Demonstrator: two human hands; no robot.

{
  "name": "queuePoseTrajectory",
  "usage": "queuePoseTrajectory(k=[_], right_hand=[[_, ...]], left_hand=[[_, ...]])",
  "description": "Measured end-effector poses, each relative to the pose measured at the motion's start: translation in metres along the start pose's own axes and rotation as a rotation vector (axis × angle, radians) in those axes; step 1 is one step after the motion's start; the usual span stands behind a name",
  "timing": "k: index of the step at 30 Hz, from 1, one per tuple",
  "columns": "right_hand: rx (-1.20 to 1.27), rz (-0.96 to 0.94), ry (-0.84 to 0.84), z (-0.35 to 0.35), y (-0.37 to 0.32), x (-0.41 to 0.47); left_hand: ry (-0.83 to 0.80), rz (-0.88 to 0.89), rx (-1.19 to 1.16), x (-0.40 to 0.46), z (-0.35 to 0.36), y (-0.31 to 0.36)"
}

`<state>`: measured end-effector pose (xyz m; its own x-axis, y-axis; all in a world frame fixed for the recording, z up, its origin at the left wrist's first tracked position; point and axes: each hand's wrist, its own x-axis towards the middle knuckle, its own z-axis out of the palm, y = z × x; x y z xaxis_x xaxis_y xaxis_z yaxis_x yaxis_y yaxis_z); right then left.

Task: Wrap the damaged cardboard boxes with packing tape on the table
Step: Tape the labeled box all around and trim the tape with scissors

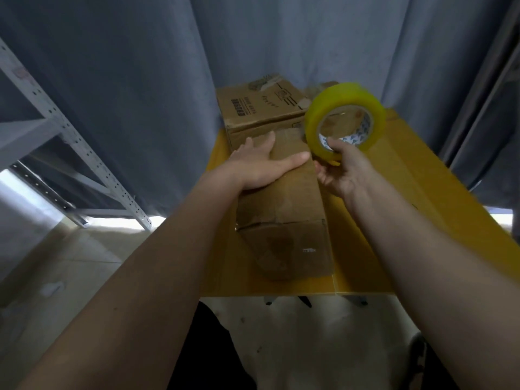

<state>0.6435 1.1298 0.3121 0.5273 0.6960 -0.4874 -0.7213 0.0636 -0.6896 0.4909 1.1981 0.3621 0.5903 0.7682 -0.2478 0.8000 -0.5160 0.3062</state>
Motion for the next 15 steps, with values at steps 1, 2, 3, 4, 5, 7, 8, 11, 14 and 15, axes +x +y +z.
queuePoseTrajectory(k=[1,2,3,4,5,7,8,11,14,15], right_hand=[[0.018,-0.008,-0.014,0.003,0.000,-0.001],[0.035,-0.013,-0.025,0.006,-0.001,-0.001],[0.053,-0.010,-0.033,0.008,-0.002,-0.001],[0.080,-0.001,-0.042,0.009,-0.003,-0.001],[0.119,0.009,-0.055,0.008,-0.004,0.000],[0.227,0.036,-0.065,0.002,-0.002,0.001],[0.274,0.048,-0.067,-0.001,0.000,0.001],[0.325,0.043,-0.071,-0.012,0.003,0.004],[0.296,0.045,-0.049,-0.017,0.002,0.009],[0.284,0.048,-0.038,-0.018,0.002,0.010]], left_hand=[[-0.001,-0.018,-0.001,0.001,-0.005,0.007],[0.015,-0.036,-0.002,0.003,-0.008,0.014],[0.038,-0.058,0.002,0.005,-0.008,0.023],[0.063,-0.083,0.013,0.006,-0.004,0.031],[0.088,-0.106,0.027,0.006,0.003,0.038],[0.134,-0.124,0.044,0.009,0.017,0.045],[0.147,-0.115,0.045,0.011,0.021,0.045],[0.151,-0.086,0.034,0.014,0.021,0.044],[0.152,-0.086,0.048,0.013,0.022,0.046],[0.151,-0.089,0.057,0.012,0.023,0.048]])
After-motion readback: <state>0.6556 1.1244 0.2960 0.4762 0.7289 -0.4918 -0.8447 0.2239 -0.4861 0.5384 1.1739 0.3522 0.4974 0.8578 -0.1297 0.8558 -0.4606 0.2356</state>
